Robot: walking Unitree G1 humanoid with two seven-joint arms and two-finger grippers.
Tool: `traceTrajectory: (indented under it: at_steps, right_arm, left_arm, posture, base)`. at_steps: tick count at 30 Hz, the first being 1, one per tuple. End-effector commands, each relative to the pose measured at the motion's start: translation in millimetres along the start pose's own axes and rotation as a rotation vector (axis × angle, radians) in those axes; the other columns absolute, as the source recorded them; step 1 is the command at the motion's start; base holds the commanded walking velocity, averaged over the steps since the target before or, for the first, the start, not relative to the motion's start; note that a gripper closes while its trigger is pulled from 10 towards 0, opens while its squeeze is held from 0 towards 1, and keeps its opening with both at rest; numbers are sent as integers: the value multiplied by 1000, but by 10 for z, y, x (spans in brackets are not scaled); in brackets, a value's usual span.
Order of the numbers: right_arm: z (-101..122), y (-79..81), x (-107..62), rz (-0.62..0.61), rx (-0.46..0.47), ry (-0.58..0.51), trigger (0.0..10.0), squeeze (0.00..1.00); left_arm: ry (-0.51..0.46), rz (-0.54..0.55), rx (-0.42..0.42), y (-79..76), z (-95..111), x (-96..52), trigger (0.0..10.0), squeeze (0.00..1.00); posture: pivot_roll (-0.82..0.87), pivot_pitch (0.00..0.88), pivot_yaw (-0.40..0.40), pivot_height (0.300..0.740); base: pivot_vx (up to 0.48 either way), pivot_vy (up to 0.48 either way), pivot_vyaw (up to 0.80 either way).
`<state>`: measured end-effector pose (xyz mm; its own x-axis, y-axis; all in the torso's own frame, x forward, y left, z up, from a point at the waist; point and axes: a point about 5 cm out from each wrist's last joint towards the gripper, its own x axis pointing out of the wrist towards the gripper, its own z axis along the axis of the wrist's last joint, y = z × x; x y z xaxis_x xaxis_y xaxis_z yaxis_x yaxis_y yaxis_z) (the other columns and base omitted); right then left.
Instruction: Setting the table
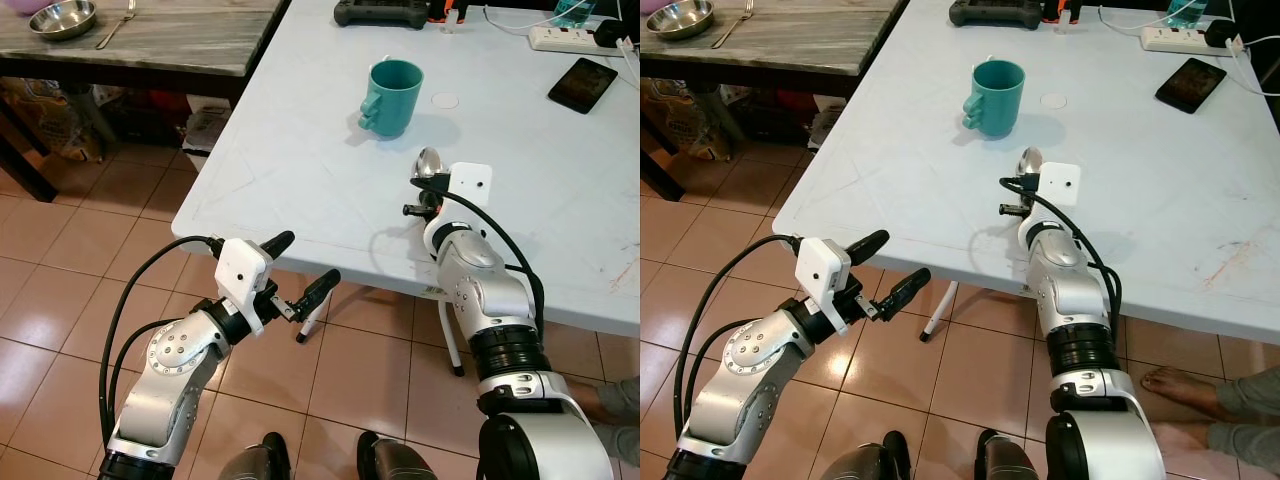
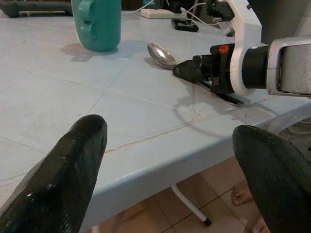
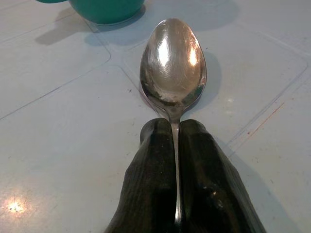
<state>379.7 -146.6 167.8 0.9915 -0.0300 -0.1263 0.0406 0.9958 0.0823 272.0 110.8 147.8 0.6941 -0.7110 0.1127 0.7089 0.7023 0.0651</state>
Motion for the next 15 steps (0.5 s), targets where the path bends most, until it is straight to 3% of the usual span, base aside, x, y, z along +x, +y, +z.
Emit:
traceTrajectory:
  at_steps: [1, 15]
  right_arm:
    - [-211, -143, -27, -65, -1, 86, 0, 0]
    - [-211, -143, -27, -65, -1, 86, 0, 0]
  left_arm:
    - [7, 0, 8, 1, 2, -12, 10000, 0]
    - [7, 0, 8, 1, 2, -12, 10000, 0]
  posture:
    - [-202, 242, 37, 740]
    - [-202, 242, 37, 740]
  base:
    - [0, 0, 0]
    - [0, 0, 0]
